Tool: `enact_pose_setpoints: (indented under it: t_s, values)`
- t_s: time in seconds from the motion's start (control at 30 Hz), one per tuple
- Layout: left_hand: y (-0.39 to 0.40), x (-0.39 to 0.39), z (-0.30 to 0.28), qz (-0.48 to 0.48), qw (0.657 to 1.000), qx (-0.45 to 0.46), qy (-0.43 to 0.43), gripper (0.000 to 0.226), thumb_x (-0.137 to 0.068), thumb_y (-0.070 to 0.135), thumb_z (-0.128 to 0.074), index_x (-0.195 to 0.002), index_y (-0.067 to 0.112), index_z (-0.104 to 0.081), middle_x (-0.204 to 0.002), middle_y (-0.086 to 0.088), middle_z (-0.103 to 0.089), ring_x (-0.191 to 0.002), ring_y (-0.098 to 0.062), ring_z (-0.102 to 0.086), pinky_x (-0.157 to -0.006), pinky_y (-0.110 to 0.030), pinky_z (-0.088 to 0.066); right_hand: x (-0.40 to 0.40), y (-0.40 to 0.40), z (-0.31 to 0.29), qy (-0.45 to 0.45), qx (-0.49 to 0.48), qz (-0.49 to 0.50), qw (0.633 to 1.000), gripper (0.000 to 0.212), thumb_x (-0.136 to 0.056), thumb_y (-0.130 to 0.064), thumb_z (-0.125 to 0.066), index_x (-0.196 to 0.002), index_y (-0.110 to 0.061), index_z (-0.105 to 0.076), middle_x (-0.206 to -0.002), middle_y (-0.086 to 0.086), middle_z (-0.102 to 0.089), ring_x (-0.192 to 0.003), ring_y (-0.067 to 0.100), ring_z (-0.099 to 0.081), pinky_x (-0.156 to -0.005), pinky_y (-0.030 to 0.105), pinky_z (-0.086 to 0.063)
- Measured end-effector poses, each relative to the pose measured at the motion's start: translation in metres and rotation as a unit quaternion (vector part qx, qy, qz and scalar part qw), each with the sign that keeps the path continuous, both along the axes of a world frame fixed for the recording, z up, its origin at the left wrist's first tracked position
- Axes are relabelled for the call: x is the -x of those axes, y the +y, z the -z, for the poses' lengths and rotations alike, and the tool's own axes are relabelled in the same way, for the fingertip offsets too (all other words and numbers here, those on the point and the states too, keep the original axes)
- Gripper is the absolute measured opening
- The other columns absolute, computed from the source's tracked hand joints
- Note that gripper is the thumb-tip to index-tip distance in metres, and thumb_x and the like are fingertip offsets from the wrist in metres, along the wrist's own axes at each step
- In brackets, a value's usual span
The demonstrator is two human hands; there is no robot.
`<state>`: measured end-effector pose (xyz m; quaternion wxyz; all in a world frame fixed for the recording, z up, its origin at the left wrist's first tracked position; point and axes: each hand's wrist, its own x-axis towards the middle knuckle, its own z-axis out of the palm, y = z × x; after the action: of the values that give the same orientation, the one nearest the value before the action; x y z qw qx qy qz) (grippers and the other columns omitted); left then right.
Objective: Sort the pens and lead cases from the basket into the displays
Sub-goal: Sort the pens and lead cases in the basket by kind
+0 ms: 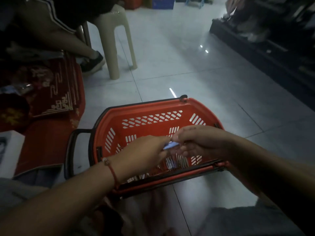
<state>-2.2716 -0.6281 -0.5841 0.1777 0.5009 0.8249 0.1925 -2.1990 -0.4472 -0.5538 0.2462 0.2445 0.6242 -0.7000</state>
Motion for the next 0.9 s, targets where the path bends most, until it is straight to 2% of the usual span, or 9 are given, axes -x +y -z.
enact_pose_setpoints:
  t_s: [0.07, 0.17, 0.33, 0.43, 0.5, 0.6, 0.7, 0.8, 0.9]
  values:
    - [0.000, -0.004, -0.019, 0.007, 0.999, 0.010, 0.051, 0.022, -0.096, 0.049, -0.047, -0.096, 0.028, -0.053, -0.080, 0.008, -0.056, -0.070, -0.012, -0.049, -0.054, -0.026, -0.031, -0.003, 0.001, -0.008, 0.006, 0.016, -0.003, 1.000, 0.006, -0.096, -0.010, -0.057, -0.099, -0.006, -0.061, -0.090, 0.014, -0.070, -0.069, 0.013, -0.068, -0.064, 0.023, -0.051]
    - [-0.006, -0.004, -0.036, -0.003, 0.994, 0.009, 0.106, 0.029, -0.095, 0.055, -0.045, -0.103, 0.029, -0.055, -0.089, 0.006, -0.063, -0.076, -0.015, -0.055, -0.058, -0.032, -0.031, 0.003, 0.003, -0.018, 0.017, 0.045, -0.022, 0.999, 0.006, -0.096, -0.011, -0.057, -0.094, -0.008, -0.061, -0.082, 0.012, -0.070, -0.064, 0.011, -0.064, -0.063, 0.021, -0.049]
    - [-0.010, 0.014, -0.048, -0.003, 0.987, 0.019, 0.157, 0.027, -0.097, 0.053, -0.042, -0.110, 0.034, -0.056, -0.088, 0.010, -0.063, -0.073, -0.009, -0.055, -0.058, -0.028, -0.034, 0.024, 0.005, -0.022, 0.054, 0.055, -0.056, 0.995, 0.010, -0.094, -0.003, -0.053, -0.088, -0.008, -0.059, -0.071, 0.009, -0.069, -0.060, 0.011, -0.061, -0.057, 0.021, -0.051]
    - [-0.006, 0.029, -0.038, 0.001, 0.980, 0.015, 0.196, 0.026, -0.099, 0.048, -0.040, -0.116, 0.034, -0.054, -0.093, 0.009, -0.065, -0.075, -0.012, -0.057, -0.059, -0.028, -0.034, 0.037, 0.007, -0.015, 0.057, 0.047, -0.041, 0.996, 0.011, -0.094, -0.003, -0.052, -0.087, -0.006, -0.059, -0.070, 0.008, -0.068, -0.060, 0.011, -0.059, -0.057, 0.020, -0.050]
    - [0.003, 0.036, -0.028, -0.018, 0.981, -0.009, 0.191, 0.027, -0.100, 0.048, -0.040, -0.120, 0.035, -0.053, -0.096, 0.009, -0.066, -0.077, -0.012, -0.059, -0.059, -0.027, -0.031, 0.045, 0.011, -0.009, 0.042, 0.049, -0.009, 0.998, 0.007, -0.095, -0.006, -0.055, -0.095, -0.004, -0.062, -0.080, 0.011, -0.069, -0.063, 0.011, -0.059, -0.058, 0.020, -0.051]
    - [0.023, 0.045, -0.020, -0.004, 0.975, -0.007, 0.222, 0.026, -0.101, 0.039, -0.041, -0.124, 0.032, -0.052, -0.102, 0.007, -0.065, -0.083, -0.014, -0.060, -0.059, -0.025, -0.028, 0.055, 0.021, 0.000, 0.008, 0.046, 0.031, 0.998, 0.021, -0.095, -0.013, -0.060, -0.112, -0.001, -0.060, -0.090, 0.012, -0.067, -0.063, 0.010, -0.059, -0.057, 0.020, -0.051]
    - [0.029, 0.052, -0.018, 0.021, 0.969, -0.008, 0.248, 0.026, -0.102, 0.032, -0.043, -0.125, 0.028, -0.054, -0.104, 0.005, -0.066, -0.086, -0.016, -0.063, -0.057, -0.024, -0.027, 0.060, 0.026, 0.002, -0.024, 0.055, 0.004, 0.998, 0.016, -0.092, -0.013, -0.061, -0.105, -0.006, -0.057, -0.083, 0.006, -0.065, -0.064, 0.009, -0.058, -0.056, 0.018, -0.051]
    - [0.024, 0.059, -0.012, 0.036, 0.971, -0.004, 0.236, 0.029, -0.102, 0.037, -0.040, -0.125, 0.029, -0.056, -0.105, 0.005, -0.067, -0.087, -0.017, -0.063, -0.064, -0.026, -0.038, 0.066, 0.026, 0.008, -0.023, 0.055, -0.015, 0.998, 0.009, -0.085, -0.012, -0.065, -0.091, -0.008, -0.058, -0.078, 0.004, -0.065, -0.069, 0.010, -0.056, -0.061, 0.020, -0.049]
    - [0.020, 0.066, -0.010, 0.024, 0.976, -0.030, 0.213, 0.032, -0.101, 0.044, -0.039, -0.123, 0.031, -0.057, -0.101, 0.006, -0.068, -0.084, -0.016, -0.063, -0.064, -0.027, -0.040, 0.070, 0.025, 0.015, -0.012, 0.057, 0.019, 0.998, 0.006, -0.094, -0.011, -0.057, -0.095, -0.008, -0.063, -0.086, 0.006, -0.067, -0.073, 0.011, -0.053, -0.065, 0.021, -0.044]
